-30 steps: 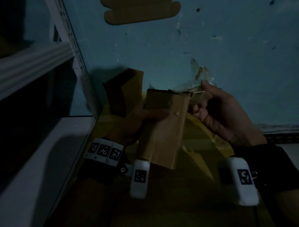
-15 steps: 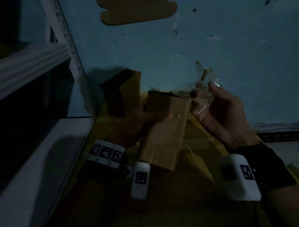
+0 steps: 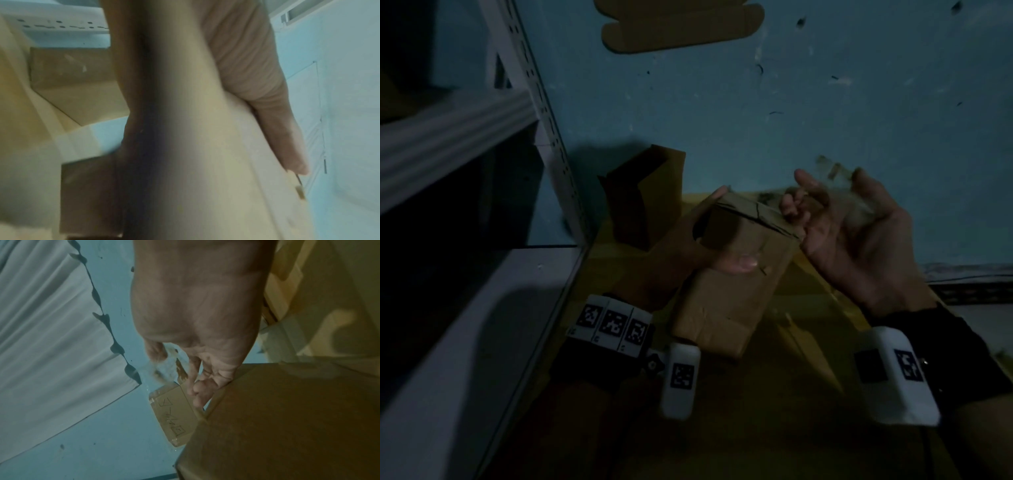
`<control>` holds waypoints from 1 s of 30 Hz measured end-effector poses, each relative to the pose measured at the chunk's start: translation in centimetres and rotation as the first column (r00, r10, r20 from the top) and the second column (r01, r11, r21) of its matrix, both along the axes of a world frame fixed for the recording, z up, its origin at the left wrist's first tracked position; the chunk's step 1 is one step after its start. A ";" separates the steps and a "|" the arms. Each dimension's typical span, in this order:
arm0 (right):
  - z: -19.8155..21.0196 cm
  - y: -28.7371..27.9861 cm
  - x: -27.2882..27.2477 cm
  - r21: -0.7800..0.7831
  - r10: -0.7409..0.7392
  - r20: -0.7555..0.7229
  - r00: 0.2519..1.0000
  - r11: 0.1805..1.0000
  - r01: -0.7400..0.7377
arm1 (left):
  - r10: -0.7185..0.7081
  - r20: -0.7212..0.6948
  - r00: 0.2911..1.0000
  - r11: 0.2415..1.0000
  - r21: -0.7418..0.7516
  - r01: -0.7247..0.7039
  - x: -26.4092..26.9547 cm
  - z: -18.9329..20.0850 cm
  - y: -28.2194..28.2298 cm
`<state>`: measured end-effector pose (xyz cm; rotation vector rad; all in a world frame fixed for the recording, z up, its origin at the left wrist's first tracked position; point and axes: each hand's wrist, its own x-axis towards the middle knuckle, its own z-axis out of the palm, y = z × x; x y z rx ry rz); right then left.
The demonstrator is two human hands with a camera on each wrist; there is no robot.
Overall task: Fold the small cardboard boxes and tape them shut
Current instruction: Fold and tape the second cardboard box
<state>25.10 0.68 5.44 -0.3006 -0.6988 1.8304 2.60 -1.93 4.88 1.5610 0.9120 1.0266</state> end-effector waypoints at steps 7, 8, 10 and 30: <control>0.5 0.0 0.3 0.064 -0.105 0.263 0.959 0.994 0.091 | 0.102 0.006 0.995 0.995 -0.010 -0.102 -0.1 -0.1 0.4; 0.4 0.2 0.3 0.065 -0.153 0.382 0.912 0.988 0.138 | 0.114 0.009 0.993 0.993 -0.014 -0.114 0.0 -0.2 0.5; -0.1 0.3 0.1 0.096 -0.263 0.605 0.752 0.961 0.259 | 0.142 0.009 0.990 0.989 -0.036 -0.142 -0.1 -0.4 0.8; 0.7 -1.6 -2.3 0.759 -0.659 0.523 0.541 0.648 0.055 | 0.284 -0.048 0.957 0.955 -0.074 -0.287 -1.0 -0.8 2.3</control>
